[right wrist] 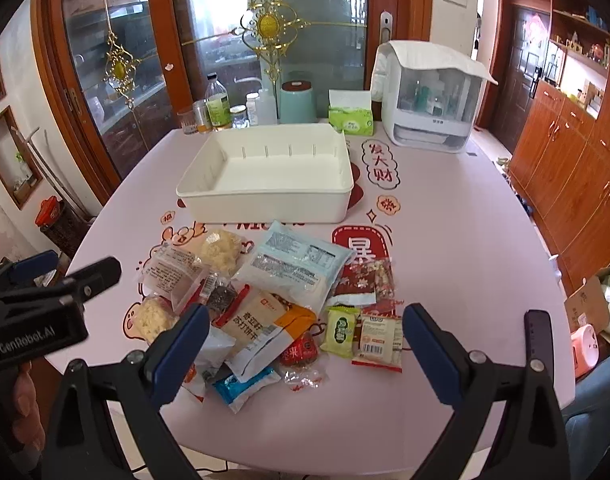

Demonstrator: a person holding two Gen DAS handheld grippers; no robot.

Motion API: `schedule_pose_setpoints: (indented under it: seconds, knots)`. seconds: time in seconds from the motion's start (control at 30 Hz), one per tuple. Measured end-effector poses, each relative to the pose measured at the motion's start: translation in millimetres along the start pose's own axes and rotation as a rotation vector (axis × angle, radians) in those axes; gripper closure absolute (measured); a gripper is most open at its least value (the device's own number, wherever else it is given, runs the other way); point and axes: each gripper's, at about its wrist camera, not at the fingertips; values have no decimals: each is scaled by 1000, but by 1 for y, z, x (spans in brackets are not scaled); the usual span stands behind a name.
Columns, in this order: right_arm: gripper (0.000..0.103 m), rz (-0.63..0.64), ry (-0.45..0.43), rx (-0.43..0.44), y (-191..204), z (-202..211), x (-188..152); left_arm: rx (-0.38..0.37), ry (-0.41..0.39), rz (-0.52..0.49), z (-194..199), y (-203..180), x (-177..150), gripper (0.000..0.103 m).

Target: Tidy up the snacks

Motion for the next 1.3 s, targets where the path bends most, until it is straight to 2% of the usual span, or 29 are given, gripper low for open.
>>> schedule_pose_setpoints:
  seconds: [0.1, 0.57, 0.83, 1.3]
  knots:
    - [5, -5, 3, -4, -1, -1, -2, 8, -27, 2, 3, 1, 0, 4]
    - [5, 33, -25, -20, 4, 7, 6, 11, -19, 40, 2, 8, -1, 4]
    - [5, 42, -33, -18, 8, 12, 5, 34, -32, -25, 12, -3, -2, 4]
    - [5, 25, -14, -10, 6, 12, -3, 13, -3, -38, 11, -7, -11, 4]
Point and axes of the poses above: each gripper's, at about its wrist camera, not at the fingertips, and z roughly against the way its jaws point, y to its left, x to its top, and after that the axes turned 12 degrees about -z, right-handed
